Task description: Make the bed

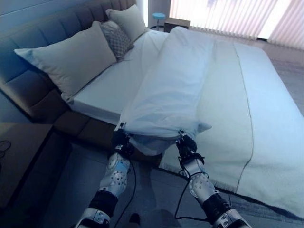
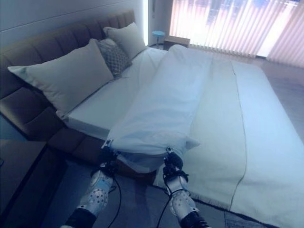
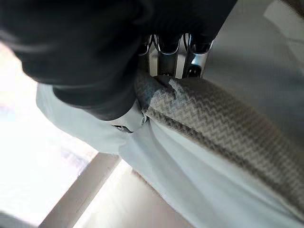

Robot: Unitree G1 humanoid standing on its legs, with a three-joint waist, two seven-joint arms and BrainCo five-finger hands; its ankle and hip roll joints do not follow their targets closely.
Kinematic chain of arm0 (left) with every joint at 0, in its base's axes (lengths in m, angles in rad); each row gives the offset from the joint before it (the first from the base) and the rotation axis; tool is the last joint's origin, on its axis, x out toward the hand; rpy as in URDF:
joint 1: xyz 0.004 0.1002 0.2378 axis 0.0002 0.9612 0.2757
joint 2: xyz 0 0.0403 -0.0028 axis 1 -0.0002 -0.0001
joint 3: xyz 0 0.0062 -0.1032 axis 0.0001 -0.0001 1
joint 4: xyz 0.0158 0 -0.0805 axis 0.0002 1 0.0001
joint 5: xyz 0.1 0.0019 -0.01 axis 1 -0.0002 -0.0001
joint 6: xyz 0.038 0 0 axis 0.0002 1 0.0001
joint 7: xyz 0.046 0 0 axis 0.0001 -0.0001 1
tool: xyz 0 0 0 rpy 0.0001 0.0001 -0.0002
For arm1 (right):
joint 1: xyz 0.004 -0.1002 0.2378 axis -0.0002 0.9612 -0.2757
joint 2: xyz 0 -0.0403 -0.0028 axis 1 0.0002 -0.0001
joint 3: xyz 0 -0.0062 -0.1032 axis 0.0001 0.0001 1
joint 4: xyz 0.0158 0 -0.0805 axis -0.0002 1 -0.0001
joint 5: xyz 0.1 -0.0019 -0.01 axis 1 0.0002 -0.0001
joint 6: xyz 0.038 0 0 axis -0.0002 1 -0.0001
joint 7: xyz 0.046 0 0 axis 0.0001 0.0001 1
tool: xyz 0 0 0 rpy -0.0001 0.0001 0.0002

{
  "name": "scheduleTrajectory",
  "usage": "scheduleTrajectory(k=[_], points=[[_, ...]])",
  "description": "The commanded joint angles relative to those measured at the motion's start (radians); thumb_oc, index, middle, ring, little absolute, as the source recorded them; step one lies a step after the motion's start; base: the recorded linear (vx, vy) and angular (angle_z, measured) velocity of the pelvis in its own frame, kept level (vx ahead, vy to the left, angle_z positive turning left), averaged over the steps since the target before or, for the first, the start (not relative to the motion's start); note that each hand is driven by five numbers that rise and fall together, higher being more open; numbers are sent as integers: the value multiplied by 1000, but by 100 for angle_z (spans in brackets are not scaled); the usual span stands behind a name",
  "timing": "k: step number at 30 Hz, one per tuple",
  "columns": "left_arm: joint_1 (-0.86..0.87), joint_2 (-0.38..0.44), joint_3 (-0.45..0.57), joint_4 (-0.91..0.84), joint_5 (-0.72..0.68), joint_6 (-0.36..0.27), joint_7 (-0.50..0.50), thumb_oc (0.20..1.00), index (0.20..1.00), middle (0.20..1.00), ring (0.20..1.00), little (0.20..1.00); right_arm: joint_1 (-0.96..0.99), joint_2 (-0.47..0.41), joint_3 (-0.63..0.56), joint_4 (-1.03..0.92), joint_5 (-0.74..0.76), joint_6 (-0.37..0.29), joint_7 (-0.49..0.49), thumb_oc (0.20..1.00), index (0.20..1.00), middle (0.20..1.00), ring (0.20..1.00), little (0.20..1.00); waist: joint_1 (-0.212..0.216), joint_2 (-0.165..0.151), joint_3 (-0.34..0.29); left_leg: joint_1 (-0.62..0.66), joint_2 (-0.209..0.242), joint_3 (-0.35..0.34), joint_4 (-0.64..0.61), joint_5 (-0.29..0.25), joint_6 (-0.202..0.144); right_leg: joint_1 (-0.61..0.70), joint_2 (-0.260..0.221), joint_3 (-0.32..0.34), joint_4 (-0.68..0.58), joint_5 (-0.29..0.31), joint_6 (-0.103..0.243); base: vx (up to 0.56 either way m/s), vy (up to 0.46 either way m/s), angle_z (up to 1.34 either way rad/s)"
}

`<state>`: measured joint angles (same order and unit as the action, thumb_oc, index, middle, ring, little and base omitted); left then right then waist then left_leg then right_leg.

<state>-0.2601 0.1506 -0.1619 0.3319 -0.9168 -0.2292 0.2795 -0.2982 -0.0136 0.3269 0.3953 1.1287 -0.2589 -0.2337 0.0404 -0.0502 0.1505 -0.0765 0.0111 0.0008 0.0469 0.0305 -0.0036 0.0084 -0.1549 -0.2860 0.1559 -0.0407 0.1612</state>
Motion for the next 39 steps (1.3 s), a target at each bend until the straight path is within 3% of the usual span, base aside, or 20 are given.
scheduleTrajectory(k=[1, 9, 12, 13, 14, 16, 17, 19, 22, 28, 34, 37, 39], points=[[11, 40, 71, -165, 61, -124, 2, 200, 200, 200, 200, 200, -18, -75, -67, -141, -62, -106, 30, 200, 200, 200, 200, 200, 21, -13, -73, 68, -71, 51, -134, 13, -52, -12, 189, 74, -44, -31, -92, -64, 164, 13], [111, 7, 79, -277, 74, -109, -74, 200, 200, 200, 200, 200, 142, -123, -154, -298, -174, -132, 70, 200, 200, 200, 200, 200, -25, -1, -86, 60, -101, 48, -134, 22, -44, 39, 197, 82, -190, 14, -103, -37, 62, 19], [132, 3, 74, -265, 85, -102, -84, 200, 200, 200, 200, 200, 190, -135, -156, -290, -180, -126, 77, 200, 200, 200, 200, 200, -31, -1, -63, 26, -115, 47, -27, 7, -52, 42, 178, 79, -189, 18, -106, -71, 60, 36], [132, -8, 71, -244, 74, -97, -91, 200, 200, 200, 200, 200, 222, -147, -159, -260, -171, -120, 81, 200, 200, 200, 200, 200, -36, -7, -27, -38, -103, 58, 100, 2, -95, 46, 157, 74, -196, 24, -107, -134, 109, 17], [140, -10, 72, -231, 78, -94, -87, 200, 200, 200, 200, 200, 238, -140, -154, -234, -152, -112, 82, 200, 200, 200, 200, 200, -32, -11, -17, -45, -85, 51, 117, -8, -103, 47, 146, 77, -203, 30, -103, -124, 144, 42], [149, -10, 74, -224, 77, -92, -83, 200, 200, 200, 200, 200, 244, -137, -147, -204, -146, -101, 80, 200, 200, 200, 200, 200, -28, -16, -17, -39, -76, 43, 120, -40, -87, 51, 137, 84, -211, 37, -96, 23, 94, 24], [174, -6, 86, -203, 85, -84, -69, 200, 200, 200, 200, 200, 263, -131, -128, -137, -138, -75, 76, 200, 200, 200, 200, 200, -17, -25, -23, -42, -54, -15, 118, -61, -69, 50, 122, 111, -219, 47, -86, 71, 124, -20], [193, -11, 88, -172, 82, -81, -58, 200, 200, 200, 200, 200, 278, -124, -101, -61, -110, -42, 79, 200, 200, 200, 200, 200, -12, -23, -26, -42, -19, -62, 96, -51, -69, 45, 108, 127, -216, 42, -81, 89, 178, -43], [208, -10, 88, -126, 105, -70, -34, 200, 200, 200, 200, 200, 304, -101, -80, 33, -66, 3, 71, 200, 200, 200, 200, 200, -9, 0, -18, -38, 20, -72, 32, -23, -71, 36, 89, 132, -204, 23, -71, 106, 239, -31], [209, 13, 72, -53, 137, -75, 8, 200, 200, 200, 200, 200, 280, -75, -44, 189, -44, 57, 75, 200, 200, 200, 200, 200, 6, 5, 46, -91, -16, -38, 4, -15, -48, -48, 34, 146, -180, 49, -44, -20, 257, -6], [139, 37, 59, 54, 157, -87, 62, 200, 200, 200, 200, 200, 157, -46, -5, 294, -47, 58, 52, 200, 200, 200, 200, 200, 38, 6, 121, -161, -37, 3, 9, -17, -24, -169, -4, 139, -112, 88, -28, -65, 197, -21], [77, 54, 58, 141, 177, -102, 98, 200, 200, 200, 200, 200, 68, -23, 11, 389, -100, 53, 28, 200, 200, 200, 200, 200, 75, 3, 174, -185, -33, 52, -10, -9, -32, -185, -6, 19, -118, 114, -25, -52, 114, -43], [49, 53, 55, 190, 172, -110, 108, 200, 200, 200, 200, 200, 35, -15, 11, 429, -103, 46, 17, 200, 200, 200, 200, 200, 78, -4, 182, -194, -44, 62, -37, 10, -37, -192, 33, 26, -154, 113, -36, 17, 45, -43]])
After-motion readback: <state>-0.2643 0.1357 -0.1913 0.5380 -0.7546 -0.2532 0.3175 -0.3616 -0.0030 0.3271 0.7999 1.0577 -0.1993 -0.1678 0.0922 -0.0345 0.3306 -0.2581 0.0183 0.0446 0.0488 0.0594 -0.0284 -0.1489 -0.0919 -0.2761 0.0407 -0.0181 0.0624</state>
